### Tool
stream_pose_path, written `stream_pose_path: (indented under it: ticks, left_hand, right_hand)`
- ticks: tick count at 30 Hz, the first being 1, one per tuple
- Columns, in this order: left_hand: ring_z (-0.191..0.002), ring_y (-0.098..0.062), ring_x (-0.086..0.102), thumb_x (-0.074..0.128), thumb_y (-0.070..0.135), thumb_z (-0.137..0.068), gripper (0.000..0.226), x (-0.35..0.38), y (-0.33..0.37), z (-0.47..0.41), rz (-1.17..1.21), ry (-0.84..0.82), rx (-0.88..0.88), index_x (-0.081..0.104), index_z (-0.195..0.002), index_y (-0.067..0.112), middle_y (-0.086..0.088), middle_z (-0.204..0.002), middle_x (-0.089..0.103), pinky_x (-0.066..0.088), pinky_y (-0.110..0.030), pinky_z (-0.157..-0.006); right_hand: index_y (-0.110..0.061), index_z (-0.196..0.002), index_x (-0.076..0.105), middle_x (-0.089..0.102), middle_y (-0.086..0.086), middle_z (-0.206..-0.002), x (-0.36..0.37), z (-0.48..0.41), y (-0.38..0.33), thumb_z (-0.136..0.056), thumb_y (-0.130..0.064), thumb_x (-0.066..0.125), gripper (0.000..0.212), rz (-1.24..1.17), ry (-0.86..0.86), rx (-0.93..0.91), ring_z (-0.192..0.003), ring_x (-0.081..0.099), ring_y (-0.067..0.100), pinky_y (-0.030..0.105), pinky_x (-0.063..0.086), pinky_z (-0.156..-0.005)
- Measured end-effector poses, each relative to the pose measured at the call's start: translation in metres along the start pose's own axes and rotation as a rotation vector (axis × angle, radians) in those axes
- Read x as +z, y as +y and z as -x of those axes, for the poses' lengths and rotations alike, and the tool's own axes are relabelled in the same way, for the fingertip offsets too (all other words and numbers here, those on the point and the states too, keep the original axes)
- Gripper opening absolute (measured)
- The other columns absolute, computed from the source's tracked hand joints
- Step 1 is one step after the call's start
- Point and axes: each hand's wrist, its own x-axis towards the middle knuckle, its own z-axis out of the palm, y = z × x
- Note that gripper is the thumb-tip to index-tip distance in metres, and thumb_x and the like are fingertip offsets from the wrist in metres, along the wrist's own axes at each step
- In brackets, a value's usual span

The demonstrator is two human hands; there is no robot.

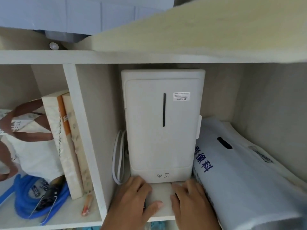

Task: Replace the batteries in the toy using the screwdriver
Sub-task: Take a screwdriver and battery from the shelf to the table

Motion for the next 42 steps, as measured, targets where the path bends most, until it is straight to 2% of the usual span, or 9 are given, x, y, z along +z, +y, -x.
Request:
stream_pose_path:
  ticks: [5, 7, 11, 17, 21, 26, 30, 35, 42]
  left_hand:
    - [-0.072, -0.011, 0.055, 0.063, 0.069, -0.075, 0.042, -0.004, 0.007, -0.001, -0.041, -0.003, -0.048, 0.063, -0.076, 0.026, 0.009, -0.079, 0.052, 0.05, -0.028, -0.06]
    - [-0.071, -0.01, 0.054, 0.064, 0.068, -0.074, 0.041, -0.004, 0.007, 0.0, -0.028, -0.004, -0.071, 0.059, -0.074, 0.027, 0.01, -0.078, 0.049, 0.049, -0.026, -0.059]
    - [-0.066, -0.011, 0.052, 0.067, 0.061, -0.074, 0.04, -0.006, 0.012, 0.0, -0.03, 0.016, -0.086, 0.053, -0.068, 0.024, 0.008, -0.073, 0.047, 0.046, -0.024, -0.054]
    - [-0.063, -0.013, 0.048, 0.067, 0.057, -0.074, 0.041, -0.01, 0.019, 0.001, -0.025, 0.038, -0.109, 0.049, -0.064, 0.021, 0.007, -0.068, 0.045, 0.045, -0.025, -0.052]
    - [-0.067, -0.009, 0.044, 0.063, 0.058, -0.078, 0.04, -0.021, 0.026, 0.001, -0.014, 0.056, -0.139, 0.048, -0.067, 0.022, 0.01, -0.07, 0.042, 0.046, -0.025, -0.054]
    - [-0.066, -0.01, 0.043, 0.068, 0.054, -0.075, 0.04, -0.039, 0.04, 0.006, -0.007, 0.076, -0.119, 0.05, -0.067, 0.02, 0.009, -0.07, 0.04, 0.042, -0.022, -0.054]
    - [-0.065, -0.01, 0.046, 0.07, 0.053, -0.074, 0.039, -0.061, 0.046, 0.02, -0.027, 0.101, -0.144, 0.055, -0.067, 0.018, 0.007, -0.071, 0.047, 0.041, -0.023, -0.053]
    - [-0.071, -0.016, 0.052, 0.074, 0.049, -0.073, 0.039, -0.1, 0.039, 0.06, -0.094, 0.132, -0.224, 0.056, -0.069, 0.015, 0.003, -0.074, 0.05, 0.049, -0.032, -0.06]
    - [-0.065, -0.012, 0.045, 0.075, 0.05, -0.072, 0.039, -0.18, 0.015, 0.147, -0.268, 0.167, -0.403, 0.055, -0.07, 0.017, 0.006, -0.073, 0.046, 0.048, -0.028, -0.054]
  right_hand:
    - [-0.012, -0.056, 0.06, 0.056, 0.009, -0.068, 0.001, 0.003, -0.005, -0.071, -0.041, 0.051, 0.033, 0.103, -0.054, 0.093, -0.061, 0.062, 0.029, 0.037, 0.047, -0.069]
    - [-0.012, -0.05, 0.058, 0.053, 0.008, -0.064, 0.0, 0.001, -0.006, -0.066, -0.037, 0.063, 0.03, 0.09, -0.052, 0.087, -0.055, 0.061, 0.029, 0.037, 0.056, -0.057]
    - [-0.015, -0.044, 0.058, 0.053, 0.005, -0.054, -0.006, -0.001, -0.01, -0.041, -0.026, 0.096, 0.04, 0.082, -0.088, 0.022, -0.045, 0.057, 0.026, 0.031, 0.053, -0.041]
    - [-0.015, -0.052, 0.058, 0.054, 0.004, -0.06, -0.002, 0.004, -0.011, -0.043, -0.021, 0.098, 0.042, 0.031, -0.099, 0.058, -0.052, 0.059, 0.028, 0.04, 0.054, -0.044]
    - [-0.018, -0.057, 0.061, 0.057, 0.001, -0.059, -0.012, 0.006, -0.017, -0.048, -0.017, 0.097, 0.037, -0.029, -0.067, 0.049, -0.052, 0.06, 0.027, 0.036, 0.055, -0.047]
    - [-0.026, -0.088, 0.062, 0.07, -0.004, -0.075, -0.025, 0.011, -0.022, -0.085, -0.03, 0.073, 0.012, -0.357, -0.132, 0.145, -0.076, 0.065, 0.017, 0.038, 0.055, -0.062]
    - [-0.025, -0.088, 0.073, 0.073, -0.009, -0.071, -0.035, 0.013, -0.034, -0.074, -0.018, 0.087, 0.021, -0.508, -0.075, 0.076, -0.066, 0.071, 0.014, 0.039, 0.061, -0.058]
    - [-0.034, -0.083, 0.061, 0.069, -0.01, -0.064, -0.033, 0.024, -0.073, -0.077, -0.03, 0.08, 0.02, -0.61, -0.126, 0.018, -0.061, 0.067, 0.012, 0.034, 0.058, -0.058]
    - [-0.035, -0.075, 0.06, 0.059, -0.014, -0.046, -0.047, 0.041, -0.169, -0.069, -0.043, 0.079, 0.02, -0.645, -0.196, -0.146, -0.045, 0.061, 0.015, 0.026, 0.047, -0.041]
